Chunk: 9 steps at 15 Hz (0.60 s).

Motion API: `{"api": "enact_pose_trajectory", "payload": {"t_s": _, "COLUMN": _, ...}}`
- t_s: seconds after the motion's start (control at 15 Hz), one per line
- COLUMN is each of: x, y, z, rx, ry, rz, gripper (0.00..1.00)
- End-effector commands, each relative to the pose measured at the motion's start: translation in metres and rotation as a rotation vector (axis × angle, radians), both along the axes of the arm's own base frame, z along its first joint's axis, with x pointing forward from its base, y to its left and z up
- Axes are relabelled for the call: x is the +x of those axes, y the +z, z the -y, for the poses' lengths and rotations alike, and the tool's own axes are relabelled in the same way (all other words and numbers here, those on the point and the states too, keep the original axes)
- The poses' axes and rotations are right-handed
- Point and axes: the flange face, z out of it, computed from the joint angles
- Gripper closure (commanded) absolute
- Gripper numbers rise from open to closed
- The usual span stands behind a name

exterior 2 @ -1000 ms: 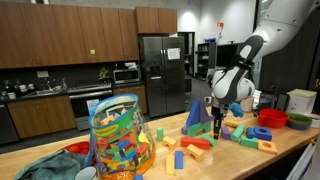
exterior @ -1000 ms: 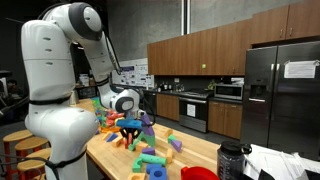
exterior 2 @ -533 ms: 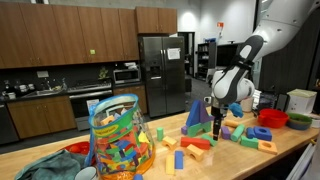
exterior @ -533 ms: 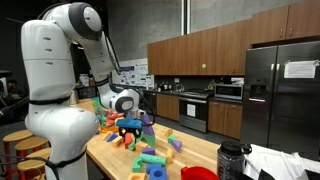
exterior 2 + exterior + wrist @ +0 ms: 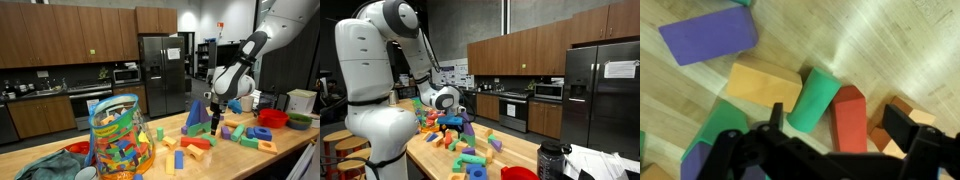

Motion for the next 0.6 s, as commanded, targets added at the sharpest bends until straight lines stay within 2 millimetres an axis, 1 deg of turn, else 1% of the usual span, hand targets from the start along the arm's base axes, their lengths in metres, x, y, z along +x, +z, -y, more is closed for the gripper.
{"api": "enact_pose_trajectory", "payload": {"t_s": 0.0, "x": -0.0015, "y": 0.0193, "z": 0.0088, "rx": 0.010, "ry": -0.024, "rz": 0.051, "gripper": 0.00}}
{"api": "enact_pose_trajectory", "payload": {"t_s": 0.27, "x": 0.0009, "y": 0.0232, "z": 0.0136, "rx": 0.000, "ry": -0.021, "rz": 0.055, "gripper": 0.00}}
{"api": "enact_pose_trajectory", "payload": {"t_s": 0.33, "x": 0.0046, "y": 0.0180, "z": 0.0089, "rx": 0.005, "ry": -0.021, "rz": 0.043, "gripper": 0.00}}
{"api": "enact_pose_trajectory", "payload": {"t_s": 0.53, "x": 0.0047, "y": 0.0180, "z": 0.0100, "rx": 0.006, "ry": -0.023, "rz": 0.044, "gripper": 0.00}}
